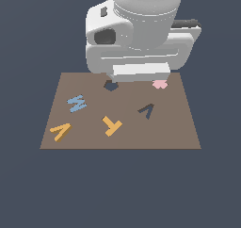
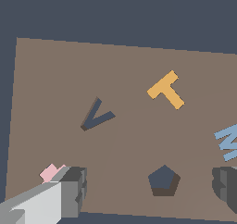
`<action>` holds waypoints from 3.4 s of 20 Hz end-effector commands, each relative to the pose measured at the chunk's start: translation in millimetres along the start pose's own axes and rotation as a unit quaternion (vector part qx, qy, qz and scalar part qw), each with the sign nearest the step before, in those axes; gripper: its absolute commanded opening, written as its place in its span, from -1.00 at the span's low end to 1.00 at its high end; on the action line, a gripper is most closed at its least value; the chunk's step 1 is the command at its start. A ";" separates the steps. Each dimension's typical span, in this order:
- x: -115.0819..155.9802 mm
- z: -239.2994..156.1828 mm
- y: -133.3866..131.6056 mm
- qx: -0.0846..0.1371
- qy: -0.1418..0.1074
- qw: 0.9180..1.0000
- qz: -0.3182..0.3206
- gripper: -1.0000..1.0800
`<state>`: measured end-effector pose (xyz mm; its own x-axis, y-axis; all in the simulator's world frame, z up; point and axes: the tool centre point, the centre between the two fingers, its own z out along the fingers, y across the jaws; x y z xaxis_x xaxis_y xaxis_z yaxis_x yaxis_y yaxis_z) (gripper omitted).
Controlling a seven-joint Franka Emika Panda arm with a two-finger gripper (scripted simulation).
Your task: Insert a designated object into the corresponding slot on a board.
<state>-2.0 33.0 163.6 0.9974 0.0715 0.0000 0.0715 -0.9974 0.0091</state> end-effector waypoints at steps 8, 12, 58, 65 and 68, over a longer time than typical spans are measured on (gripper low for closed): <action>8.2 5.4 7.3 0.000 0.000 1.000 0.022 0.92; 19.7 13.3 18.7 0.000 0.000 0.999 0.055 0.92; 82.0 135.7 219.3 0.004 -0.002 0.882 0.472 0.92; 82.0 135.7 219.3 0.004 -0.002 0.882 0.472 -1.00; 82.0 135.7 219.3 0.004 -0.002 0.882 0.472 -1.00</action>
<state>95.6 -180.9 30.0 0.6133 -0.7899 -0.0003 -0.7899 -0.6133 0.0000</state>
